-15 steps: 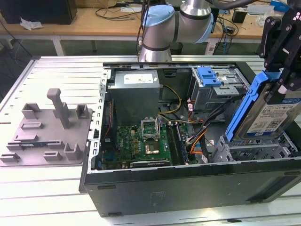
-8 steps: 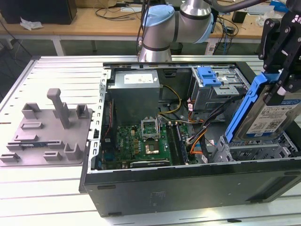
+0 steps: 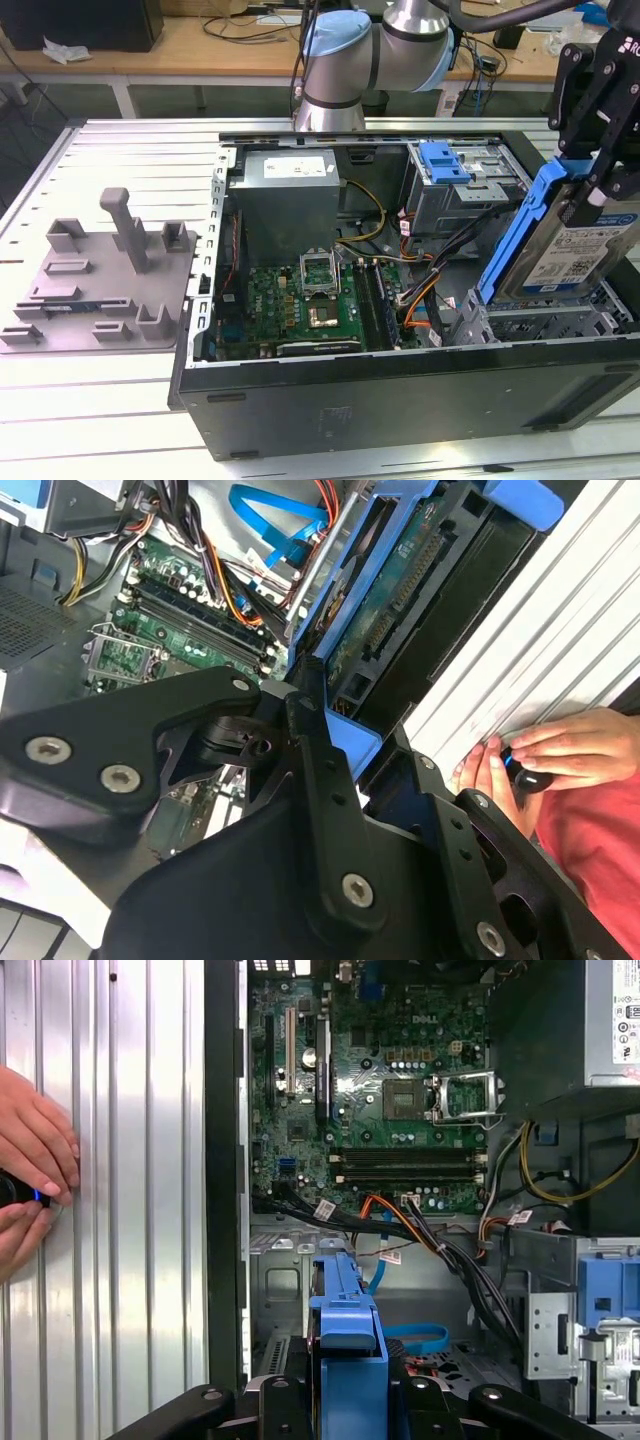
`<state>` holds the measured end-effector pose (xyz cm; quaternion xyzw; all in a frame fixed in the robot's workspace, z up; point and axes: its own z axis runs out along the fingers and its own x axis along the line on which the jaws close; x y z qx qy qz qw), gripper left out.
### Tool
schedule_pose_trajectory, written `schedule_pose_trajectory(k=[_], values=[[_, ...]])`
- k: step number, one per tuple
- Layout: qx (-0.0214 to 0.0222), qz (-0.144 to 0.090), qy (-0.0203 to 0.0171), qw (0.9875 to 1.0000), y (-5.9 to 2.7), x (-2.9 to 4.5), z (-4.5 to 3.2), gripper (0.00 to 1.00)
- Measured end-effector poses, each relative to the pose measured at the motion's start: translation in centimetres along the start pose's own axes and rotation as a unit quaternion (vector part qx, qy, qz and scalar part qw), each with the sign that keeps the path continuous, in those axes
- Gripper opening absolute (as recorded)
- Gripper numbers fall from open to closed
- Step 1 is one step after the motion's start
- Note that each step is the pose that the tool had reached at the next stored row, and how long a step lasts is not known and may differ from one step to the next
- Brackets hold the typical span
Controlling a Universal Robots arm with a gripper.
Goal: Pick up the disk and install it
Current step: 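Insert the disk into the insertion slot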
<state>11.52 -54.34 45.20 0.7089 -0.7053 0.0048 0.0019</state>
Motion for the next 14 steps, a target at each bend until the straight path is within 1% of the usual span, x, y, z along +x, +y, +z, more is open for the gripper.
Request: schedule_pose_trajectory(k=[14], values=[[0.0000,0.000,0.0000,1.0000,-0.08,0.01,0.72,0.37]])
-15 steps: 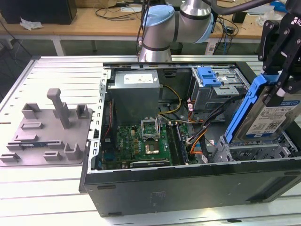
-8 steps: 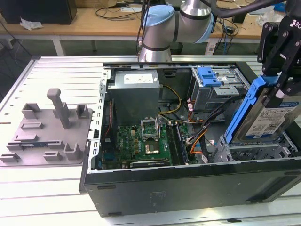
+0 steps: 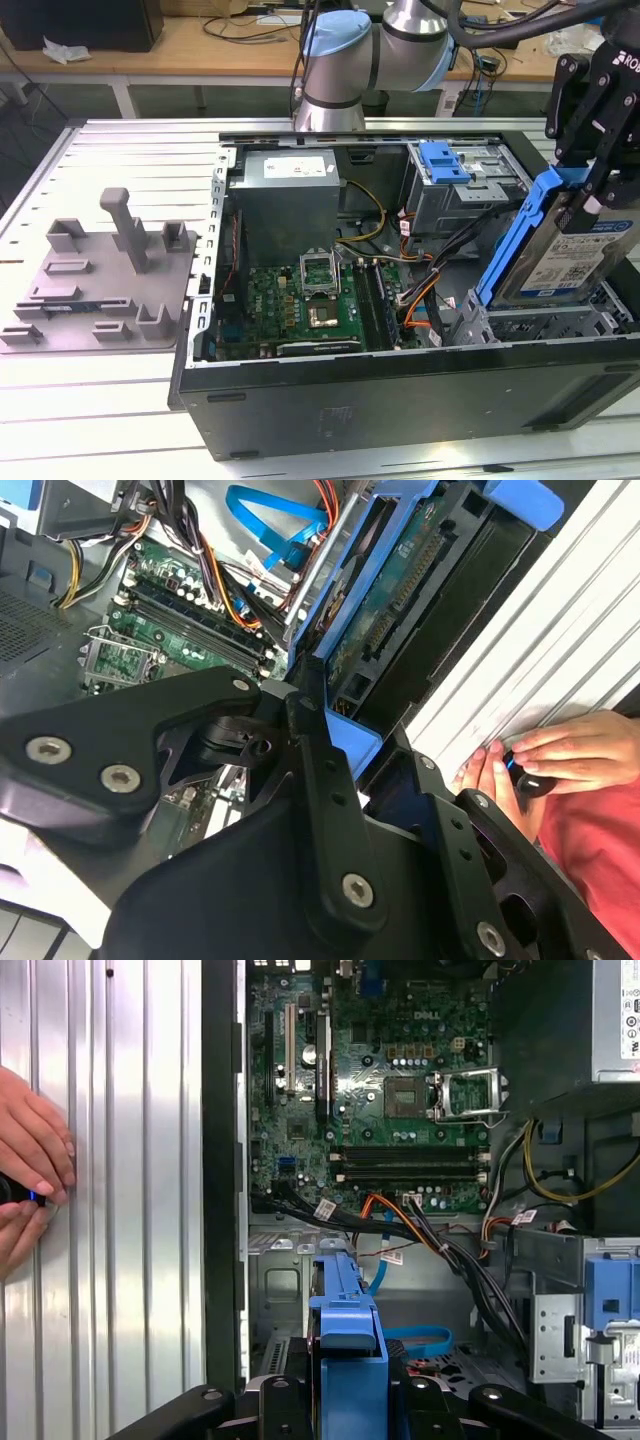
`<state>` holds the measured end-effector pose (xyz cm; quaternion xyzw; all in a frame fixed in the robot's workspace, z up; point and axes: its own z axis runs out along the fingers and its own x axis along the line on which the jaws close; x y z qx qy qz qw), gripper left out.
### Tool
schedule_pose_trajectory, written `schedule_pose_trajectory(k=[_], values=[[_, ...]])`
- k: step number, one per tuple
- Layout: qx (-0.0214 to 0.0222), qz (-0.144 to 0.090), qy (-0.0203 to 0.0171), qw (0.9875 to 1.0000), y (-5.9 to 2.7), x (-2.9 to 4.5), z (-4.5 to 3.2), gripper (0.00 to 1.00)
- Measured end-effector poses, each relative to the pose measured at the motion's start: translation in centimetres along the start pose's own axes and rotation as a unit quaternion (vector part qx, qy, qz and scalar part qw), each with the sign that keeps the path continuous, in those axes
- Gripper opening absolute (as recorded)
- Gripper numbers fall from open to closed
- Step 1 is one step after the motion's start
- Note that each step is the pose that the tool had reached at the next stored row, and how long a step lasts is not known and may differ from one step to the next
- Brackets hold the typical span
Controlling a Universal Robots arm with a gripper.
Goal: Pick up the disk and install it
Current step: 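Insert the disk into the insertion slot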
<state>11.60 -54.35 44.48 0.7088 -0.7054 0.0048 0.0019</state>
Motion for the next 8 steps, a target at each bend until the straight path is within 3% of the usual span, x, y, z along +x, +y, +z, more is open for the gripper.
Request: schedule_pose_trajectory(k=[8], values=[[0.0000,0.000,0.0000,1.0000,0.00,-0.01,0.53,0.37]])
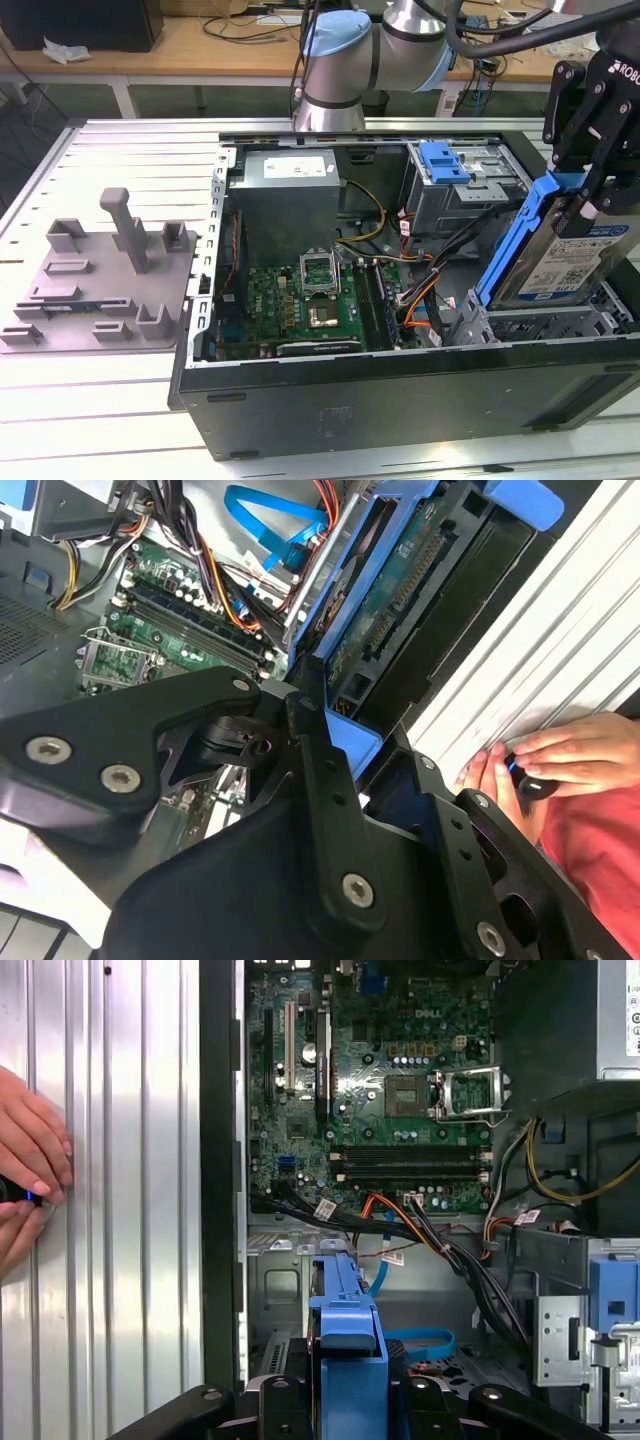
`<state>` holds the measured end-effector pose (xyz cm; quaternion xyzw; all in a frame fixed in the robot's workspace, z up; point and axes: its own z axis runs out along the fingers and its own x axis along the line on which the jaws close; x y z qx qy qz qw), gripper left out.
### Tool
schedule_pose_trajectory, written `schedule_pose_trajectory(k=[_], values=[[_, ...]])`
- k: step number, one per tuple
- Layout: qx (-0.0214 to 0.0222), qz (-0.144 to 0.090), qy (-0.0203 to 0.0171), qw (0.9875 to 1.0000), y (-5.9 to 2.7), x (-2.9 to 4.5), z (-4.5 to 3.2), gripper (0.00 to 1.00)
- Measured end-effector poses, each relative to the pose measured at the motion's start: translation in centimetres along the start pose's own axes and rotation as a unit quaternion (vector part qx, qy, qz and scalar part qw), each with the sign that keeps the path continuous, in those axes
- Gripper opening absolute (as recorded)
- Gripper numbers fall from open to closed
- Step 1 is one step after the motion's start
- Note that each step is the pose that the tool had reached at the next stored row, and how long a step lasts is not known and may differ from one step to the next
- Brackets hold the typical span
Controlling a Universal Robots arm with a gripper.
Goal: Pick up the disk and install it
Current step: 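Insert the disk into the insertion slot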
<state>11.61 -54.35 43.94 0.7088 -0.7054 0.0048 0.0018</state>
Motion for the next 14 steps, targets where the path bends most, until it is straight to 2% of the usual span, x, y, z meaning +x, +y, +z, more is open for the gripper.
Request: schedule_pose_trajectory(k=[14], values=[[0.0000,0.000,0.0000,1.0000,0.01,0.00,1.44,0.37]])
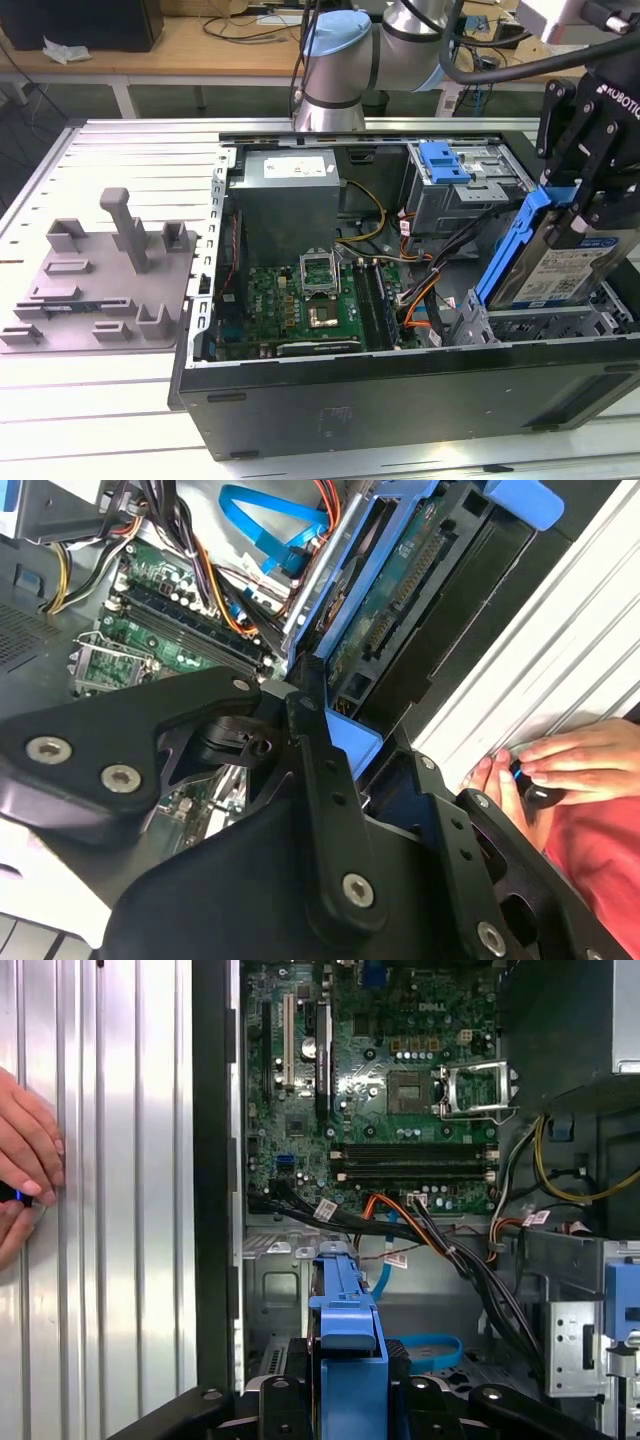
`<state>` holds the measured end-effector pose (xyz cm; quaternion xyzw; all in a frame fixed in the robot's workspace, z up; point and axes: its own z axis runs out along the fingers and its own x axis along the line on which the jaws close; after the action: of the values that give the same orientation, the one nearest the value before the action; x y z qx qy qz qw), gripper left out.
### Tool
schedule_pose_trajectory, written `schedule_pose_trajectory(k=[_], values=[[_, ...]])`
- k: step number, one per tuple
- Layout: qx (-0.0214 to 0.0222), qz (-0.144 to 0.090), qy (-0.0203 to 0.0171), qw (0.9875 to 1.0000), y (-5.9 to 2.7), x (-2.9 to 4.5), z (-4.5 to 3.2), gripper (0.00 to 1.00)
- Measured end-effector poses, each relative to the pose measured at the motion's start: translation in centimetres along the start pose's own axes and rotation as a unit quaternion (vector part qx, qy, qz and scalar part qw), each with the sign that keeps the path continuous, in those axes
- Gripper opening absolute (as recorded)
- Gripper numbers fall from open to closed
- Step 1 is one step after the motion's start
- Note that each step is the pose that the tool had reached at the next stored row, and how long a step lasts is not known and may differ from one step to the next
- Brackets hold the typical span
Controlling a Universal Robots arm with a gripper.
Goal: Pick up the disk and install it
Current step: 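Insert the disk into the insertion slot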
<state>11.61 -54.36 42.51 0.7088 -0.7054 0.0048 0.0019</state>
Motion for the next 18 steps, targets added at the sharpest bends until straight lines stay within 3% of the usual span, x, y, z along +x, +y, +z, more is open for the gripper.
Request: schedule_pose_trajectory(k=[18], values=[[0.0000,0.000,0.0000,1.0000,0.01,0.02,1.75,0.37]])
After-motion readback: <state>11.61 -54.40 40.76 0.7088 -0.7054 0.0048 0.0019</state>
